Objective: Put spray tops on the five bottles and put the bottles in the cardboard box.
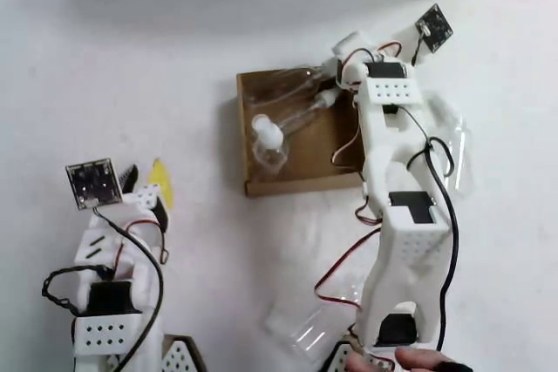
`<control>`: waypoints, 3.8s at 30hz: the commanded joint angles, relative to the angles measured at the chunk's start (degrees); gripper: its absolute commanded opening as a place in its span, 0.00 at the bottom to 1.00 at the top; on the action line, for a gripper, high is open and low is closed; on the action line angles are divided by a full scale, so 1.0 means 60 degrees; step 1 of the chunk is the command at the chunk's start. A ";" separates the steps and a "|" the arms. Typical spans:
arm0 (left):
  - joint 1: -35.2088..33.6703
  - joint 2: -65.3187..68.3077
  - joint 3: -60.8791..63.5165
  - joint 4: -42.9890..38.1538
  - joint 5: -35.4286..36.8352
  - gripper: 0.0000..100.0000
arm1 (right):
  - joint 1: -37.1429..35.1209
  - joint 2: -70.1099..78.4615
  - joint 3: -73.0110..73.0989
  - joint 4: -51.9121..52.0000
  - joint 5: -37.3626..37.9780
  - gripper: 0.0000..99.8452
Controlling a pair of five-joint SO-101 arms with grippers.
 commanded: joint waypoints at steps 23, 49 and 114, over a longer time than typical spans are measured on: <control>-0.0081 0.0110 -0.0059 -0.0293 0.0059 0.14 | -0.1473 -0.4432 0.4161 -0.3670 0.3883 0.02; -0.0081 0.0110 -0.0059 -0.0293 0.0059 0.14 | -0.2864 -0.7612 0.9040 -0.7231 0.7297 0.02; -0.0095 0.0125 -0.0059 -0.0293 0.0044 0.14 | -0.1575 -1.0498 0.9011 -0.3993 0.5377 0.15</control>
